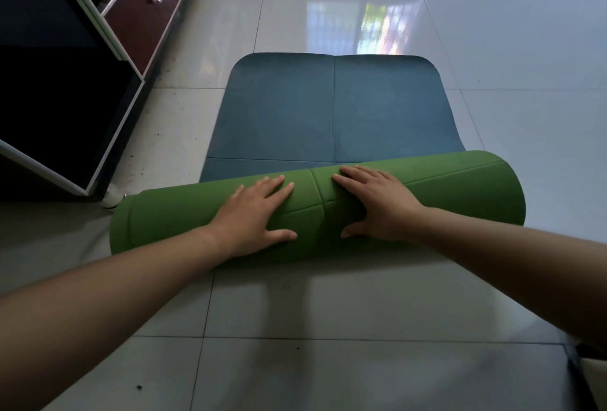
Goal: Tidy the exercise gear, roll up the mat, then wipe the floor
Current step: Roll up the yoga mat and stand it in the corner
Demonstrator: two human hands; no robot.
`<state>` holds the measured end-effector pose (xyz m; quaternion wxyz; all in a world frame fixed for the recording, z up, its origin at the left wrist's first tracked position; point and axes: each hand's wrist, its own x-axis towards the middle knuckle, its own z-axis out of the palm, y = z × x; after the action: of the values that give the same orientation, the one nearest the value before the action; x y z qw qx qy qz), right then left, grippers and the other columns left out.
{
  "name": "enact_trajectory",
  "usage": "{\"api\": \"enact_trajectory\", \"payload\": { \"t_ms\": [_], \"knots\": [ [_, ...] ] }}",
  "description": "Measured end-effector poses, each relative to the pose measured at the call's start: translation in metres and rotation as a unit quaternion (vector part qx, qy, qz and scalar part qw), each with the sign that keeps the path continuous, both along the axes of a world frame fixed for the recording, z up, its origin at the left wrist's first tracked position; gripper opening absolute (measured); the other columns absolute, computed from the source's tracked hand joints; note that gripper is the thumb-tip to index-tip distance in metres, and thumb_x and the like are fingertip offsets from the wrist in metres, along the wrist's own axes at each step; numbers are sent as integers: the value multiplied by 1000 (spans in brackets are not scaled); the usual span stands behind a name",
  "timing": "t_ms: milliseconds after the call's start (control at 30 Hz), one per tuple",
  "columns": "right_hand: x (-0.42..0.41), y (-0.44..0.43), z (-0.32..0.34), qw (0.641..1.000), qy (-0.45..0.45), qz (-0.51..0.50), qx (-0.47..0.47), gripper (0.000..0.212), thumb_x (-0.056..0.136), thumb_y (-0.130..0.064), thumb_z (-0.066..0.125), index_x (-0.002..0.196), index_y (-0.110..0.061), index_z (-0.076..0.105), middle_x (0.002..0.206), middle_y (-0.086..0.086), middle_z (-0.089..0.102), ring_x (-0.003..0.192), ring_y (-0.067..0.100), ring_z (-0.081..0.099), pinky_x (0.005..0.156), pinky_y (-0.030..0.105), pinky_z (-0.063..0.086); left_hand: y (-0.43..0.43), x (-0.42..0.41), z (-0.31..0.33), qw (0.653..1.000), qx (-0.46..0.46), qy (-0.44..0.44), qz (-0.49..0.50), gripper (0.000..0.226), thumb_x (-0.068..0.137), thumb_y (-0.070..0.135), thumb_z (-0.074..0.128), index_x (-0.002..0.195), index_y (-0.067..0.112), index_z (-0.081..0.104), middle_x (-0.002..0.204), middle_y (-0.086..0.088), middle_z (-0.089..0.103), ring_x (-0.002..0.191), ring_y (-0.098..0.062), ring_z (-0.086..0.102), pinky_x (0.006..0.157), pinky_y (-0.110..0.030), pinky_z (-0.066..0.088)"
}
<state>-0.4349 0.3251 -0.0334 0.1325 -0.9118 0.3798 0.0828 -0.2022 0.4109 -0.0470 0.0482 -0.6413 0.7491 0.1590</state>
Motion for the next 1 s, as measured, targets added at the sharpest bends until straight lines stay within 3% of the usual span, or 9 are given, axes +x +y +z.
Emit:
{"api": "enact_trajectory", "payload": {
  "t_ms": [133, 300, 533, 667, 833, 1000],
  "knots": [
    [3, -7, 2, 1000, 0, -17, 4, 110, 60, -65, 73, 147, -24, 20, 155, -2, 19, 142, 18, 18, 115, 34, 15, -7, -1, -2, 998, 39, -43, 5, 111, 66, 71, 62, 148, 33, -3, 159, -3, -2, 145, -23, 3, 117, -44, 10],
    [2, -7, -7, 998, 25, -47, 36, 119, 58, -67, 73, 149, -22, 10, 158, 1, 8, 145, 20, 6, 116, 36, 11, -13, 0, -2, 996, 63, -66, -5, 128, 52, 73, 71, 147, 36, -6, 158, -8, 2, 145, -27, 6, 118, -42, 13],
    [7, -15, 4, 998, 67, -14, 1, 126, 43, -77, 72, 145, -19, 23, 143, 3, 31, 130, 23, 31, 110, 38, 27, -5, -1, -4, 999, 27, -35, 2, 121, 53, 68, 75, 147, 39, 6, 154, -4, 24, 139, -24, 26, 113, -35, 28],
    [6, -18, 9, 996, 55, -25, 66, 123, 46, -70, 77, 145, -20, 22, 151, 0, 25, 138, 21, 24, 115, 34, 16, -3, -1, -2, 1000, 11, -20, 9, 115, 55, 64, 76, 147, 39, 13, 150, 0, 31, 135, -22, 32, 108, -33, 33],
    [1, -9, 11, 998, 36, -26, 43, 112, 46, -72, 76, 139, -23, 36, 141, -3, 44, 129, 19, 40, 108, 33, 29, 5, -4, 0, 1000, -20, -16, 6, 101, 61, 60, 75, 144, 39, 22, 138, 7, 46, 123, -19, 46, 93, -33, 45],
    [-4, 1, 17, 999, 15, -24, 27, 100, 48, -72, 74, 133, -25, 45, 132, -4, 54, 120, 19, 49, 102, 32, 36, 13, -4, 9, 999, -52, -13, 0, 88, 66, 56, 73, 141, 41, 30, 130, 8, 53, 115, -19, 52, 85, -31, 46]
  ]
}}
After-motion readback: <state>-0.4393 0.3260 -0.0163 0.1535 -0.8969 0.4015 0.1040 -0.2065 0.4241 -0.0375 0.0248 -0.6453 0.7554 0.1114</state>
